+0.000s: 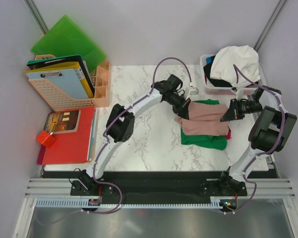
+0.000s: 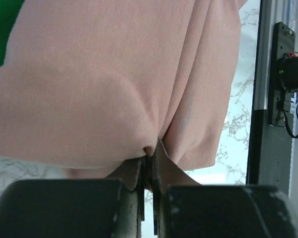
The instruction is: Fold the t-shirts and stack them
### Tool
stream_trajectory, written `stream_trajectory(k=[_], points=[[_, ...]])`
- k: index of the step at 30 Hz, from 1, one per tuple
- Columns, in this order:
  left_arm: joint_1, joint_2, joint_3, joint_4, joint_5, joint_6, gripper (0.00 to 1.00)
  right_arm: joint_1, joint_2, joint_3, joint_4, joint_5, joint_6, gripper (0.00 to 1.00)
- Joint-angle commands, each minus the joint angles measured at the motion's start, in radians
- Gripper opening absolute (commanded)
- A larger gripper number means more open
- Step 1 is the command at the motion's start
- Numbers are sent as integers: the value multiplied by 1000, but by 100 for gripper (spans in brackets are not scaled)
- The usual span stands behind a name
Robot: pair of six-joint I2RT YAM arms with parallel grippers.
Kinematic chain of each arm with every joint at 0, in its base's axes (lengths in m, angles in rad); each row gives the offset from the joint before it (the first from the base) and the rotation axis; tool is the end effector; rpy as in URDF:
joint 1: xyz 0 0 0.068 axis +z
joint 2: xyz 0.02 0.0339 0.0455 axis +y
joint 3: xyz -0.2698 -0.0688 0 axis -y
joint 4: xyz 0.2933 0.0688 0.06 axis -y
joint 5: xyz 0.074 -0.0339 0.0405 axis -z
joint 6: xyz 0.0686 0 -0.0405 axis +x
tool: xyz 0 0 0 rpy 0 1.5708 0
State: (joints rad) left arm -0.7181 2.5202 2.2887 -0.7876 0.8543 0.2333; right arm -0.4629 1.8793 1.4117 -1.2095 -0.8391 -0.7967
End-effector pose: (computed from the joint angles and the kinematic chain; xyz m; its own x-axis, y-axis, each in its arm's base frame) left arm 0.4186 -0.4344 0.1603 -0.4552 0.5994 -0.6584 0.8583 0.0986 -0.5037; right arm 0.3611 -0.1232 0.1728 -0.8858 -0.0919 -0.4549 -0.3782 0.7108 0.5931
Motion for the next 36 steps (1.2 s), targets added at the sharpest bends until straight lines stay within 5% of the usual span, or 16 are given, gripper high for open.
stream_trajectory(k=[1,8,11,12,15,17,26,31,36], points=[[92,-9,12,-182,-175,61,2,-48,-11,78,223,123,43,0],[95,-12,25,-168,-244,87,3,-39,23,69,395,166,125,0],[95,-9,17,-168,-251,89,30,-33,30,55,415,179,117,4],[95,-11,12,-168,-253,89,40,-33,29,50,415,178,110,29],[95,-15,-3,-164,-285,104,52,-33,-15,-2,430,185,86,81],[97,-26,-23,-159,-316,113,55,-34,-54,-58,473,201,88,88],[143,-241,-253,-91,-298,121,57,-45,-273,-151,417,192,59,98],[131,-377,-354,-91,-239,95,57,-57,-351,-100,271,225,38,98],[123,-494,-504,-55,-285,97,57,-40,-477,-108,65,261,-150,98]])
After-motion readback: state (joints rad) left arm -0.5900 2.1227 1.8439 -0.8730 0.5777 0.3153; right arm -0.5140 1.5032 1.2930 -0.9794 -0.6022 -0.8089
